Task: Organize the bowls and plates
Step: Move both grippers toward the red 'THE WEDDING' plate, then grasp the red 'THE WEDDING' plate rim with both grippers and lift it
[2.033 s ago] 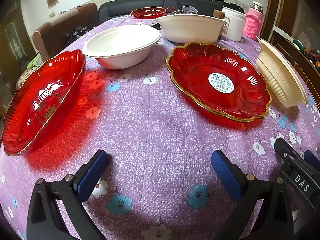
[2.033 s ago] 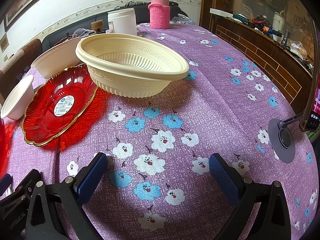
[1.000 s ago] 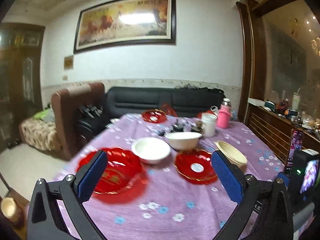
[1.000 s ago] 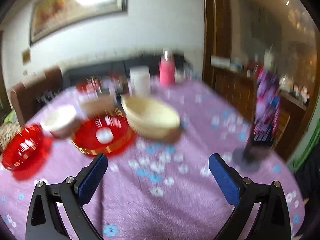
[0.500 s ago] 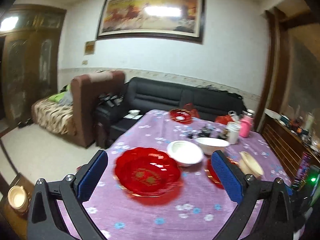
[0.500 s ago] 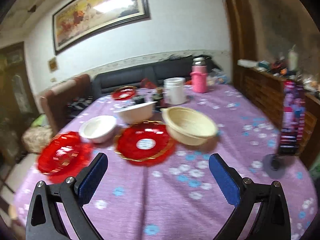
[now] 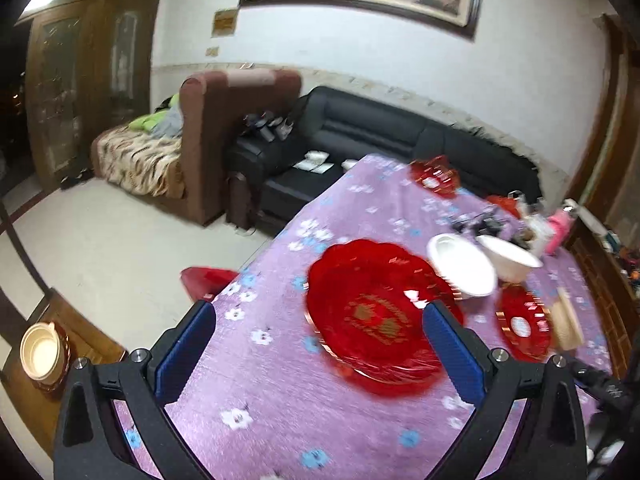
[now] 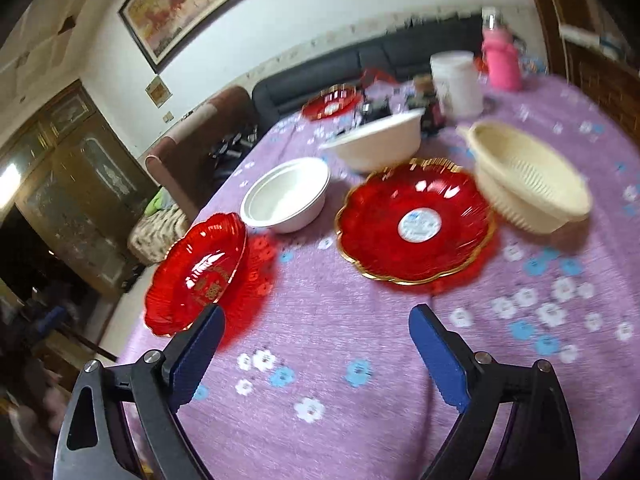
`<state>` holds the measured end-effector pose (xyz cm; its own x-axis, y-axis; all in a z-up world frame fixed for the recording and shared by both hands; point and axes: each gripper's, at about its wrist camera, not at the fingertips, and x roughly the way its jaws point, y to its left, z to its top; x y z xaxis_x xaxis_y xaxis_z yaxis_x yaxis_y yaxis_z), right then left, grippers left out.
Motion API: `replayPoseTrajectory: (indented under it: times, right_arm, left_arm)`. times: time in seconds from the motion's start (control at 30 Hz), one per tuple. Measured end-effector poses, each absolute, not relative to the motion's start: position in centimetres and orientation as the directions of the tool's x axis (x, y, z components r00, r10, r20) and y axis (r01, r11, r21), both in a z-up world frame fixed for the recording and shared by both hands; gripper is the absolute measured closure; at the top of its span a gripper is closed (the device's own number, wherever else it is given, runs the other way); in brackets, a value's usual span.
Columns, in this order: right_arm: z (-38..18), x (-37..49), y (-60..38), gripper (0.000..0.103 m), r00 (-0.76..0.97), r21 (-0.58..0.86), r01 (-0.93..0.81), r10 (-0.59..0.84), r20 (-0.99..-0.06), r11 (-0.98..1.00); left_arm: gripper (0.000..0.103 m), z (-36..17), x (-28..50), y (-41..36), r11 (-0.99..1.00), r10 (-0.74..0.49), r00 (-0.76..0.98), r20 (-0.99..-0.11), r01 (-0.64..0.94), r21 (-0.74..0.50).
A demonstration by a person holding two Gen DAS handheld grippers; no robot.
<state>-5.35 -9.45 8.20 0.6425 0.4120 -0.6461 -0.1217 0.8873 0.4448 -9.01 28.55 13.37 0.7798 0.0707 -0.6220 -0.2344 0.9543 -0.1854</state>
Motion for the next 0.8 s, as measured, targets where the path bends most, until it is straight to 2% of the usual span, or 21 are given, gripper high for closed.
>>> replayPoseTrajectory:
  times: [0.1, 0.17, 0.33, 0.53, 0.67, 0.73, 0.8]
  right_arm:
    - [7.1, -2.8, -7.6, 0.01, 0.575, 0.49, -0.131, 0.469, -0.67, 0.862]
    - [6.6, -1.5, -5.8, 0.014, 0.549, 0.476, -0.146, 0.471, -0.69, 0.867]
    - [5.4, 2.0, -1.3, 0.015, 0.485, 0.493, -0.162, 0.505, -0.714, 0.855]
    - [3.9, 5.8, 3.3, 0.024, 0.447, 0.429, -0.159, 0.452, -0.771, 0.889]
    - [3.1, 6.6, 4.3, 0.03, 0.423, 0.419, -0.163, 0.447, -0.788, 0.893]
    - [2.7, 6.8, 4.9, 0.032, 0.416, 0.403, -0.191, 0.445, -0.793, 0.895]
    - [2.3, 6.8, 5.8, 0.035, 0.412, 0.379, -0.234, 0.445, -0.795, 0.895]
  left_arm:
    - [0.0, 11.1, -6.3, 29.8, 0.94, 0.018, 0.736, -0.677, -0.242, -0.239]
    - [0.0, 9.8, -4.4, 30.5, 0.934, 0.013, 0.709, -0.705, -0.26, -0.246]
    - [0.0, 7.7, 0.0, 31.6, 0.928, 0.001, 0.664, -0.748, -0.28, -0.247]
    - [0.0, 4.6, 3.6, 31.3, 0.931, -0.022, 0.583, -0.812, -0.284, -0.229]
    - [0.0, 4.0, 3.7, 30.6, 0.935, -0.025, 0.58, -0.814, -0.274, -0.223]
    - [0.006, 3.8, 3.8, 30.2, 0.943, -0.02, 0.567, -0.824, -0.264, -0.204]
    - [0.034, 3.1, 4.0, 29.9, 0.945, -0.034, 0.517, -0.855, -0.261, -0.196]
